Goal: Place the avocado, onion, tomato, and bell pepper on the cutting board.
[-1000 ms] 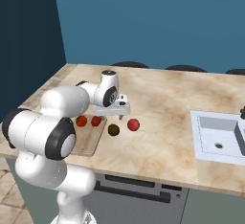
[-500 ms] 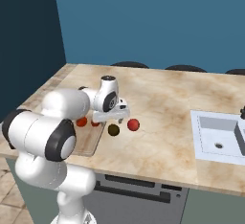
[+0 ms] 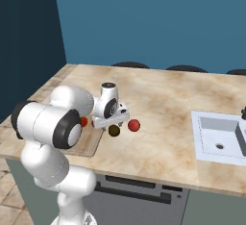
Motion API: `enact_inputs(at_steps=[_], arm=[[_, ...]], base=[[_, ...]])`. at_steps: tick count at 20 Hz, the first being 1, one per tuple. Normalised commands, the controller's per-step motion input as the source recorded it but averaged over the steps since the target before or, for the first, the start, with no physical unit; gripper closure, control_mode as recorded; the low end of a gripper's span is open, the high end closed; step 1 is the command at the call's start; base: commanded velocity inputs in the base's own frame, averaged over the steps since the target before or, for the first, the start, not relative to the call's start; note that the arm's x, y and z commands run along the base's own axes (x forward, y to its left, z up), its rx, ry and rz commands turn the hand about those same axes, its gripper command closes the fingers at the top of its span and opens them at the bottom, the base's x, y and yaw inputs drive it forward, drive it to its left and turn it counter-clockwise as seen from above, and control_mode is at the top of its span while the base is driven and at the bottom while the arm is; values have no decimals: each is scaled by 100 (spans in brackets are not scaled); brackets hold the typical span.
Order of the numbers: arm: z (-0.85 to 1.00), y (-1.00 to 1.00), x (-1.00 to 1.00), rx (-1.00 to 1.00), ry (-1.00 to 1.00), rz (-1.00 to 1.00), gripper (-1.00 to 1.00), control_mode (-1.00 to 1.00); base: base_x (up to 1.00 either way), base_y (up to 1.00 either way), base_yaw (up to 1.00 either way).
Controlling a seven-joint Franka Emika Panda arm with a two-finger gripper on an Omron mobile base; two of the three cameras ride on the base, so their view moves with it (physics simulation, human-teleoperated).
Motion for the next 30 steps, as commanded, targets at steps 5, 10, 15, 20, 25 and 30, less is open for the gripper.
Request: enact_inputs(at_steps=[5,10,15,20,25,30], arm=[[-8,0,4,0,0,6,-100,-100],[-18,0,0,0,0,5,-100,-100],[-12,0,0,0,0,3,-100,-100],[-2,-2,0,0,0,2,100,-100],[-10,0,0,0,0,0,100,-100],[-5,3,-1,0,0,0,100,-100]], base=[[0,0,0],[0,0,0],[0,0,0],[0,0,0],[0,0,0],[0,0,0]])
